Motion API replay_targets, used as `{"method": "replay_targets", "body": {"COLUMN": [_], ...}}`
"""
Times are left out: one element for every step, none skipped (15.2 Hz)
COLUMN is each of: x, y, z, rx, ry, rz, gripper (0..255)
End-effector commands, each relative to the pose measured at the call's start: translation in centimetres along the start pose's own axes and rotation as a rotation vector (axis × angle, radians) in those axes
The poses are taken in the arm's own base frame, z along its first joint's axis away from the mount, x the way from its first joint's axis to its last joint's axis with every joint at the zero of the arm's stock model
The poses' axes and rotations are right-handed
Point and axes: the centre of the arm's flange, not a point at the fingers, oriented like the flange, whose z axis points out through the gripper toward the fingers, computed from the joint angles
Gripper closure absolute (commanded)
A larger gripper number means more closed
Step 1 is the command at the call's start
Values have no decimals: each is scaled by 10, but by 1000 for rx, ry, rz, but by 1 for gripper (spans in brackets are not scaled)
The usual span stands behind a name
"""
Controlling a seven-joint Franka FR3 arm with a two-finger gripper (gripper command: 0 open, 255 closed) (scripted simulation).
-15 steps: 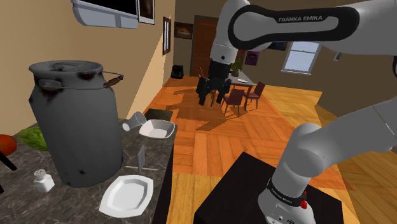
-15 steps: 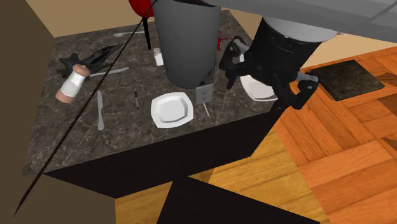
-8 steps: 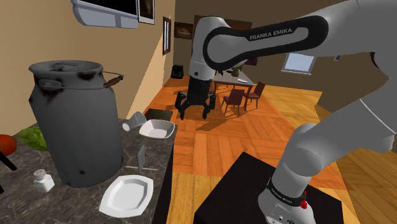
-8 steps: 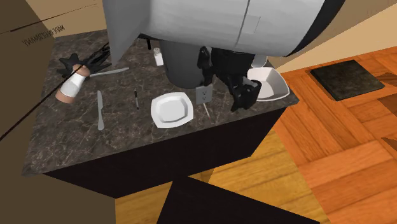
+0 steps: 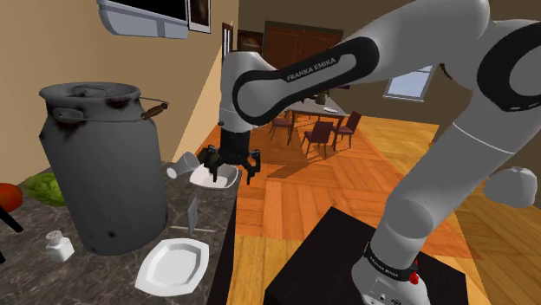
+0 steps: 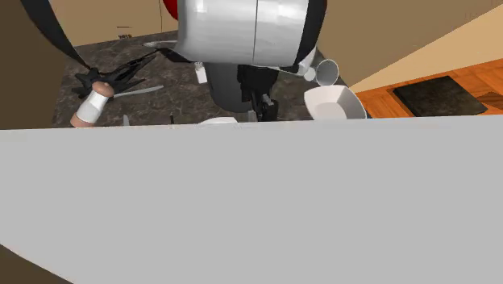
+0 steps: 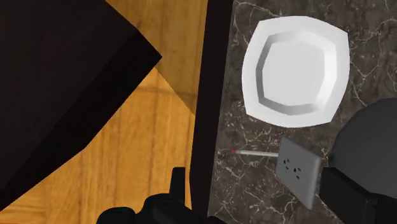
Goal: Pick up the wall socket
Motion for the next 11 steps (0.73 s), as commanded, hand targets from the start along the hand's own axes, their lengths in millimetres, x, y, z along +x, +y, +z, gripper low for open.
{"method": "replay_targets", "body": {"x": [1,3,5,7,10,13,16,20,24,29,34], "y": [-22,-32,-43,-53,-63,-73,-83,-93,-102,-111,-120], "z": [16,25,34,42,51,60,69,78,87,96,105], "rx": [-6,-10,-14,-18,-22,-26,-30,-34,-38,-42,-46], "ry": [-8,-12,-15,-19,-22,-26,-29,-32,-36,-39,-43], "rz": [89,129,169,210,250,290,330,371,411,451,492], "gripper": [0,0,0,0,0,0,0,0,0,0,0]}}
